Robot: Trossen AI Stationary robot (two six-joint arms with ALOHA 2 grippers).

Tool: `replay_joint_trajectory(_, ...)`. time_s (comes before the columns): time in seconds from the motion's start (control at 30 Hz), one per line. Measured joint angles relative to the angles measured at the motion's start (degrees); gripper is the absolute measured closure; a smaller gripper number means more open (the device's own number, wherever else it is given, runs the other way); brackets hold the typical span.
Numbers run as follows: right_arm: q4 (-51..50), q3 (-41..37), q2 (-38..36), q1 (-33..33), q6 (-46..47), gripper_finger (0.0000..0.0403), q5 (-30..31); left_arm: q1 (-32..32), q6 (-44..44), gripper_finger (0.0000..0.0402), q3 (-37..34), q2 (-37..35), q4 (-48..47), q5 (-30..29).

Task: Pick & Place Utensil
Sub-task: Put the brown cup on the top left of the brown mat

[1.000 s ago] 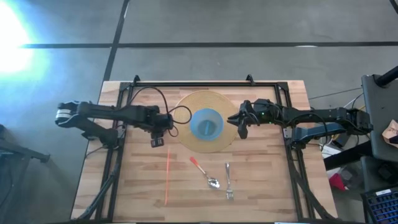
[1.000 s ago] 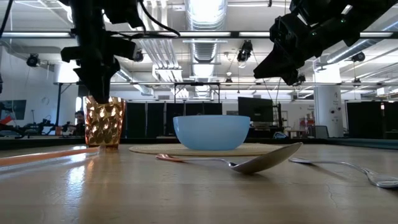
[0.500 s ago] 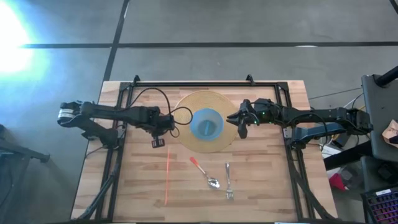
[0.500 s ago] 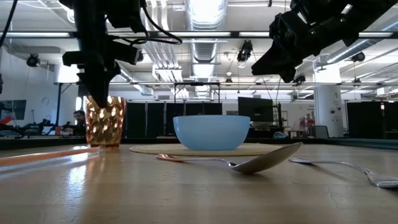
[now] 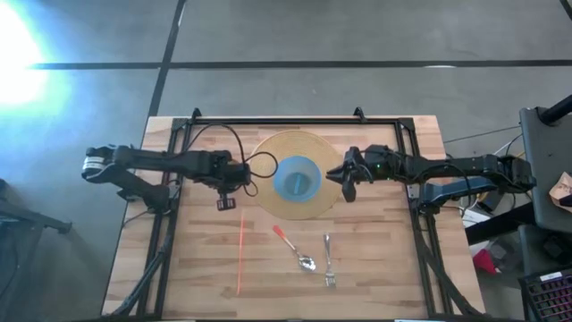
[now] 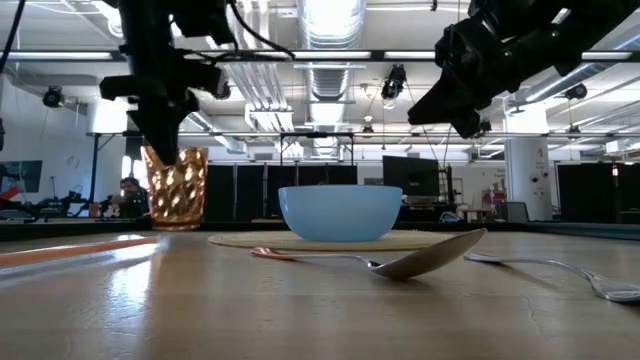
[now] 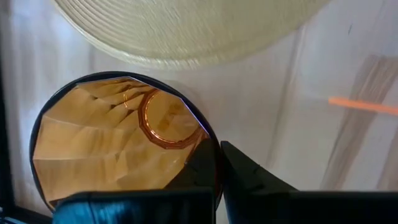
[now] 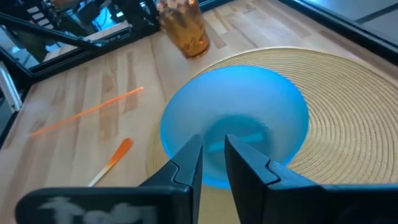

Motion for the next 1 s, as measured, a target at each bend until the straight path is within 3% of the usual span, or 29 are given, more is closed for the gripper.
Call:
replay_joint_trajectory(0.63, 0.16, -0.02, 0.02, 1.39, -2.83, 0.032, 0.08, 9.5, 11.36, 0.0396, 18.56, -0.05, -0.3, -2.88)
replay_joint_trajectory(0.8, 0.34, -0.02, 0.02, 1.37, -4.98, 0.032, 0.2, 12.36, 12.62, 0.0397, 20.96, -0.05, 2.69, -3.38)
replay_joint_trajectory(1.0, 0.75, 0.0, 0.02, 1.37, -5.07, 0.0332, 0.2, 16.07, 11.12, 0.0396, 21.27, -0.03, 6.79, 0.0)
